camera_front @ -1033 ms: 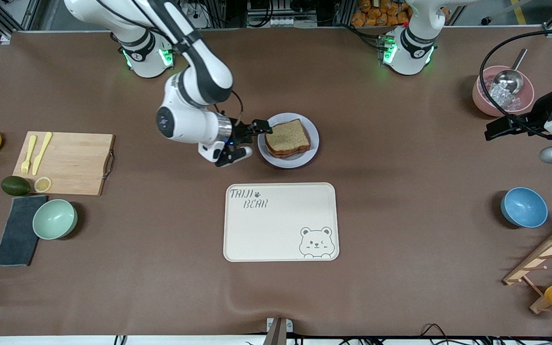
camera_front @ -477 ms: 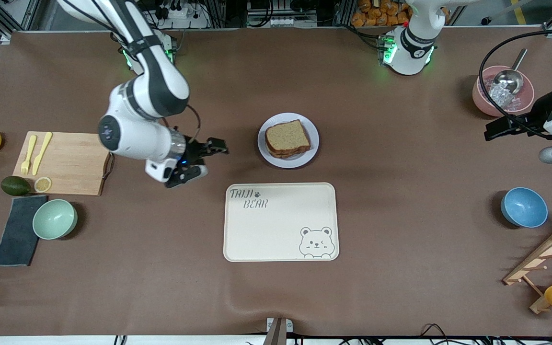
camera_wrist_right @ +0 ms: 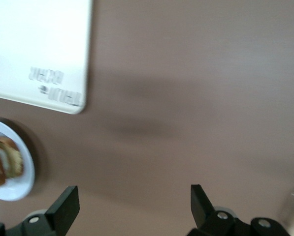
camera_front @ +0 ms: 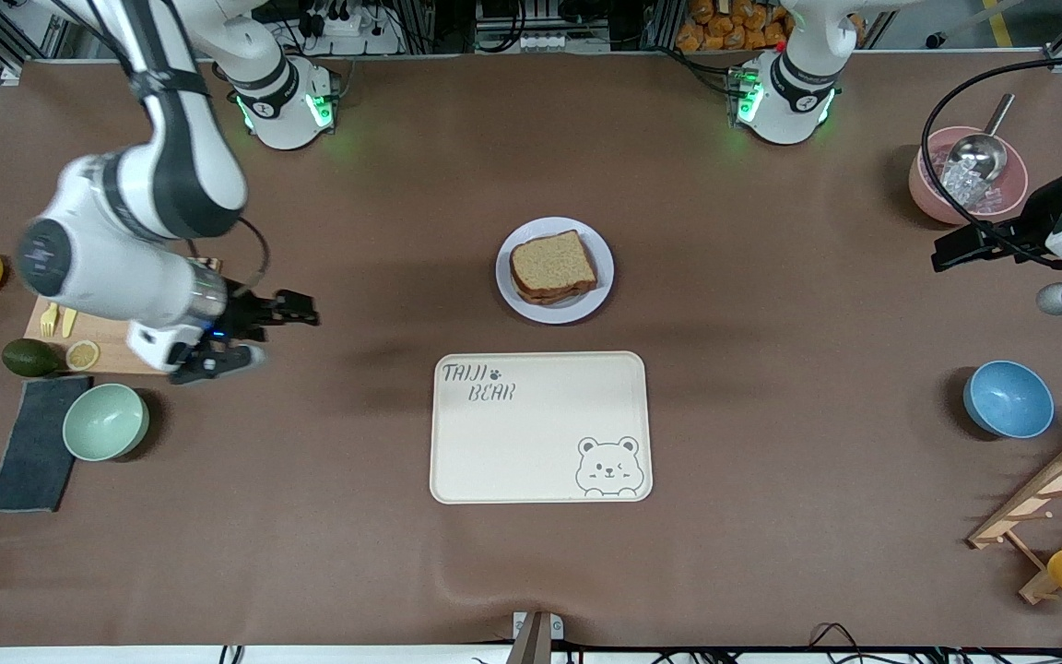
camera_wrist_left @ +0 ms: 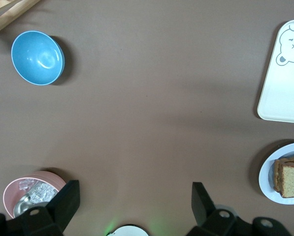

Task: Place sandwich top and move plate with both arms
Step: 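Withdraw the right gripper while the left gripper reaches toward the plate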

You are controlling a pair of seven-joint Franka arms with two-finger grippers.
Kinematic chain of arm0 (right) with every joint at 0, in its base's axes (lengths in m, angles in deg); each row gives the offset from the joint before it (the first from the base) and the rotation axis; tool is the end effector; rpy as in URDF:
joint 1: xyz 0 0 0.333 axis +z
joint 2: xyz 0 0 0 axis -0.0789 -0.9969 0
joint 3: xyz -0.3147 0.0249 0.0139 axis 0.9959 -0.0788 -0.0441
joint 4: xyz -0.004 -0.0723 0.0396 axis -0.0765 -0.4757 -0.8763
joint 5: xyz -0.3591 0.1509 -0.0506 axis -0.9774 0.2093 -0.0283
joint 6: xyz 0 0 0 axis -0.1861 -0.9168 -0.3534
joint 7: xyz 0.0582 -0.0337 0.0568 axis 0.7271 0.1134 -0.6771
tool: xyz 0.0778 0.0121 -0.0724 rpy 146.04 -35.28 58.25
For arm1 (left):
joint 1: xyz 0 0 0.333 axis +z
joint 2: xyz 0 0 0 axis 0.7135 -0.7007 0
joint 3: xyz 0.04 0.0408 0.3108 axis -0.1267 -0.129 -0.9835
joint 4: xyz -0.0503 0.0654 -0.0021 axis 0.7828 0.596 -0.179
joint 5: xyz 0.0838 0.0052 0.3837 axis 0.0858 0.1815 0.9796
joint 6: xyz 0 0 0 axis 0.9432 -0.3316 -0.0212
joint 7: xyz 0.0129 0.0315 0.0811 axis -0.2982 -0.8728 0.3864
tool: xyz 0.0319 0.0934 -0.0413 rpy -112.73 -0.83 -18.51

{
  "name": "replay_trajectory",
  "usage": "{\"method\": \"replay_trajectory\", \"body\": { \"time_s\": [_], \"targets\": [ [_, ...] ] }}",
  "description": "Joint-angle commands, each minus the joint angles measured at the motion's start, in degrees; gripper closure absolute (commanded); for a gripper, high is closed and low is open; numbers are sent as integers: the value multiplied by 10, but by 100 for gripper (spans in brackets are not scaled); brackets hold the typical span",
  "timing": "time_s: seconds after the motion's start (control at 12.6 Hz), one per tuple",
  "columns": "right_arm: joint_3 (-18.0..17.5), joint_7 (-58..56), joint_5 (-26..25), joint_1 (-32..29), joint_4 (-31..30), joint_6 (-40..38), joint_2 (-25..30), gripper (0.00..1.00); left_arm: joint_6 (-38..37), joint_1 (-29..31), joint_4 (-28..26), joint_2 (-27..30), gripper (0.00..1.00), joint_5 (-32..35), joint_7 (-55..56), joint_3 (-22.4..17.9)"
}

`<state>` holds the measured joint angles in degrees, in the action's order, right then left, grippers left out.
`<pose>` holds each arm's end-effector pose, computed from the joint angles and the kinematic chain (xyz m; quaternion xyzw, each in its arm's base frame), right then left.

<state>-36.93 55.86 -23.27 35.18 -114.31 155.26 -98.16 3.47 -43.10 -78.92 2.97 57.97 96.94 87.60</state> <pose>0.5829 0.0978 0.4226 -0.9877 -0.0967 0.0652 0.1046 0.5786 -0.0272 0.5991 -0.9963 -0.0517 0.0683 0.0094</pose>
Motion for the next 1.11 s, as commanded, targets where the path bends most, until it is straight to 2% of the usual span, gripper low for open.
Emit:
{"method": "replay_trajectory", "body": {
  "time_s": [0.0,0.08,0.24,0.4,0.72,1.03],
  "targets": [
    [-46,8,-58,-86,49,-99,38,0,5,-5,-6,2,0,4,5,0],
    [-78,8,-77,-138,64,-121,51,0,7,-5,-10,2,0,4,5,0],
    [-134,16,-131,-201,71,-137,92,0,17,-6,-26,3,0,4,5,0],
    [-166,51,-137,-250,80,-163,118,0,26,-5,-36,3,0,3,5,5],
    [-171,110,-159,-285,161,-254,120,0,32,-5,-44,3,0,3,6,10],
    [-171,120,-195,-280,182,-273,120,0,33,-4,-44,3,0,3,6,10]
  ]
}}
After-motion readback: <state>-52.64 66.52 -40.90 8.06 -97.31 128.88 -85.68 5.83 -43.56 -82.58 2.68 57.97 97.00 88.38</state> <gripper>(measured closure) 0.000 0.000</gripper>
